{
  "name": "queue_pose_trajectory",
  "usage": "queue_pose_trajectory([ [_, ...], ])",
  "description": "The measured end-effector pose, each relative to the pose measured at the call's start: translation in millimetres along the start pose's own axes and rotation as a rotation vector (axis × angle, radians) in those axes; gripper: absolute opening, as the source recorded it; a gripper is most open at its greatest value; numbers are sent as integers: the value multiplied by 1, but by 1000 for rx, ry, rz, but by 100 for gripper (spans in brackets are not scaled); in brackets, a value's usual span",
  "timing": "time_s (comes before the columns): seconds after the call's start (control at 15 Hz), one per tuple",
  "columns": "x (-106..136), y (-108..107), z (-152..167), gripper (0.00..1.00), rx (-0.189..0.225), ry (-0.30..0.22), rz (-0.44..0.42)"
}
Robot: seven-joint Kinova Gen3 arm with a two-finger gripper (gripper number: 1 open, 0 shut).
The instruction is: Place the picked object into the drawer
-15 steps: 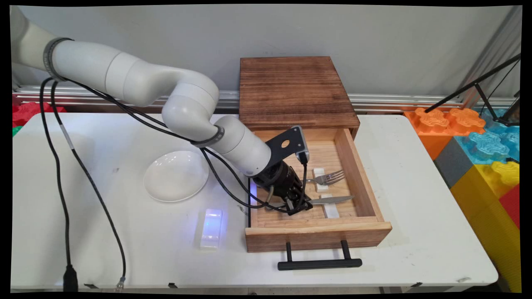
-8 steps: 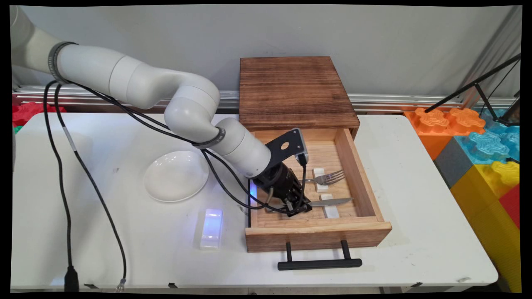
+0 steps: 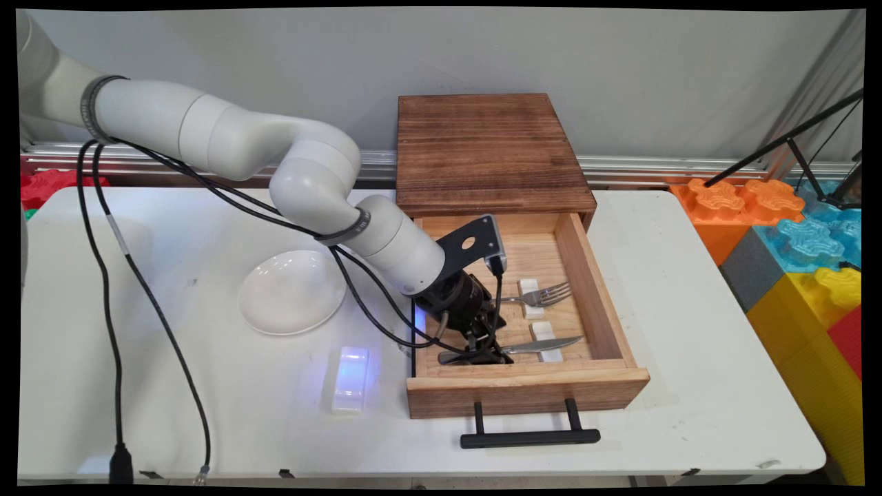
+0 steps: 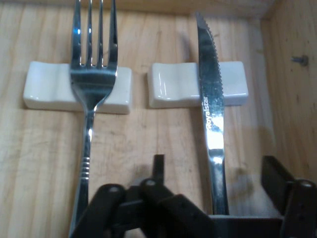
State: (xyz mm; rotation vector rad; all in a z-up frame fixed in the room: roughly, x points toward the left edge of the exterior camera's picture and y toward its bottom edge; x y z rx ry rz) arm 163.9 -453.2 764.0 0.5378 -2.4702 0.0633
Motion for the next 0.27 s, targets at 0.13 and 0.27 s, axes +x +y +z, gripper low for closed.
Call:
queue_pose_trajectory([
  [0.13,-1,-1,-1,100,-3,-1,0],
  [0.27,-1,-2,-4,100,-3,-1,-1],
])
